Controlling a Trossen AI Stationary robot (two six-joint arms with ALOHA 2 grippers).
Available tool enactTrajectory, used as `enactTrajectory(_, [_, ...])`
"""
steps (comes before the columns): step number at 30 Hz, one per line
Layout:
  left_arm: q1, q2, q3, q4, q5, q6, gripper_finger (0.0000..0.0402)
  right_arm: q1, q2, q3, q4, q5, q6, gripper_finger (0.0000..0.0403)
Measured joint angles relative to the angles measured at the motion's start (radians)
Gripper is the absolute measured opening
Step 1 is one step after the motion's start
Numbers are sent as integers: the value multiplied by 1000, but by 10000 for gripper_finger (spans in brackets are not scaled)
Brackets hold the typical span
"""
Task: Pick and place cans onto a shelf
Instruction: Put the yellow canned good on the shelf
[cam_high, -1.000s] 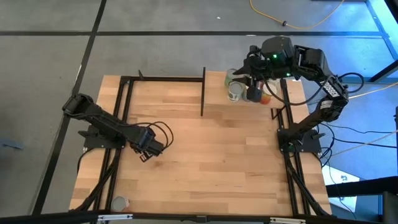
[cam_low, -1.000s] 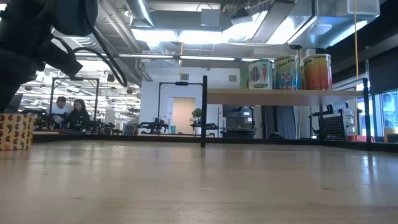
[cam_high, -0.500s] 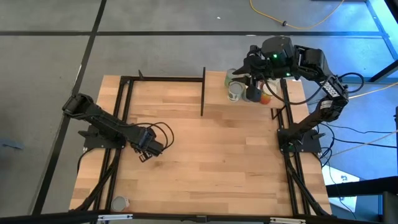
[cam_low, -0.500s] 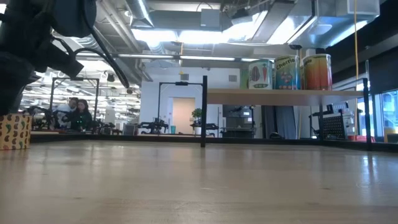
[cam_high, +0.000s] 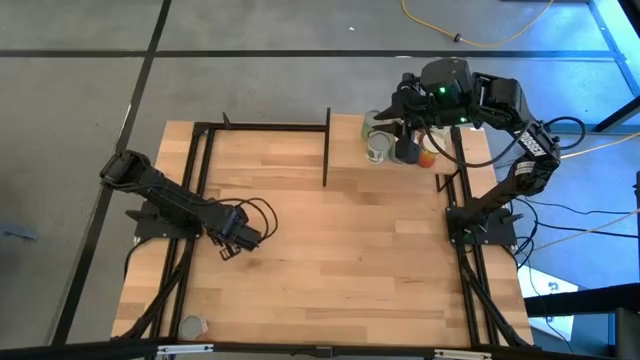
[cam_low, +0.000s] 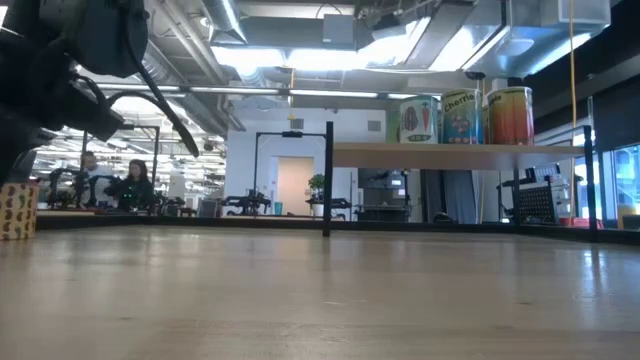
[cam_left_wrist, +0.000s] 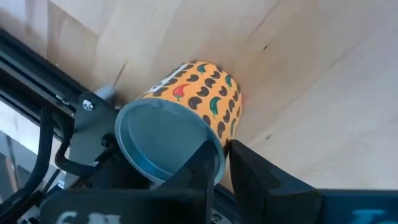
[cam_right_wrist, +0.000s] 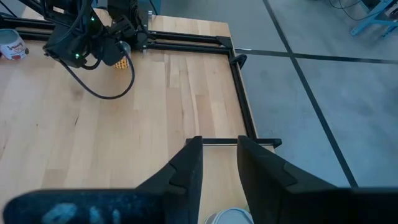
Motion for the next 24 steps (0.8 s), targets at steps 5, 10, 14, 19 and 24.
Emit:
enactTrajectory(5, [0, 0, 1, 2, 18, 60, 10, 0, 0, 0, 0, 0, 0, 101])
enactTrajectory(10, [0, 2, 37, -26, 27, 166, 4, 0, 0, 0, 13, 0, -1, 101])
enactTrajectory(14, [16, 2, 129, -120, 18, 305, 3, 0, 0, 0, 12, 0, -2, 101])
enactTrajectory(19, [85, 2, 328, -246, -34, 476, 2, 0, 0, 0, 10, 0, -4, 101])
enactTrajectory(24, [211, 1, 581, -367, -87, 578, 1, 0, 0, 0, -2, 0, -5, 101])
